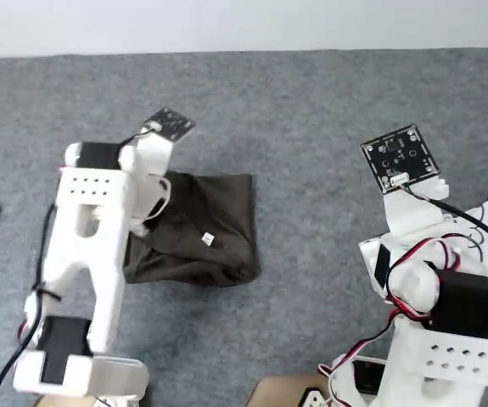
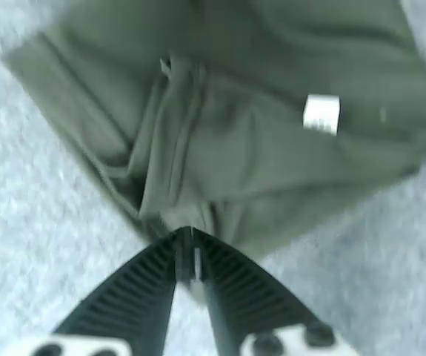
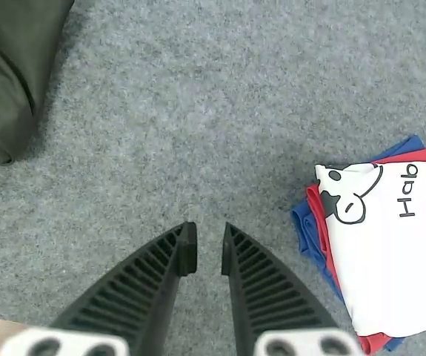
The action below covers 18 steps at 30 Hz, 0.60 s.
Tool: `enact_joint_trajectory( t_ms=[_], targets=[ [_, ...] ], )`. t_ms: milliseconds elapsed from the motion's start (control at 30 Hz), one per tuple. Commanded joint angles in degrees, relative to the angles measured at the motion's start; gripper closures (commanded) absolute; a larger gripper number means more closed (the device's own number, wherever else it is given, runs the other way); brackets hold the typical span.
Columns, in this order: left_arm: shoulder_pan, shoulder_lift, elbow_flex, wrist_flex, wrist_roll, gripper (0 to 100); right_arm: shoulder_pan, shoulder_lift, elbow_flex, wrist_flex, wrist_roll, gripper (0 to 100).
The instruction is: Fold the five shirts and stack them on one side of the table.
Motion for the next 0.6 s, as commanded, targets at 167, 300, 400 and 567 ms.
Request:
enact_joint_trajectory(
  t_ms=[167,300,400,567],
  targets=[
    [0.7,11.96,-13.49,-2.02,5.8,85,0.75,-0.48,-0.26,1.71,0.53,92.4],
    [1.23,16.18,-16.13,-2.2,5.63,83,0.84,-0.48,-0.26,1.98,0.53,92.4],
    [1.05,19.34,-17.36,-2.37,5.54,83,0.84,-0.57,-0.18,2.07,0.44,92.4],
    [0.88,25.14,-20.26,-2.46,5.71,83,0.84,-0.57,-0.18,2.07,0.44,92.4]
  ],
)
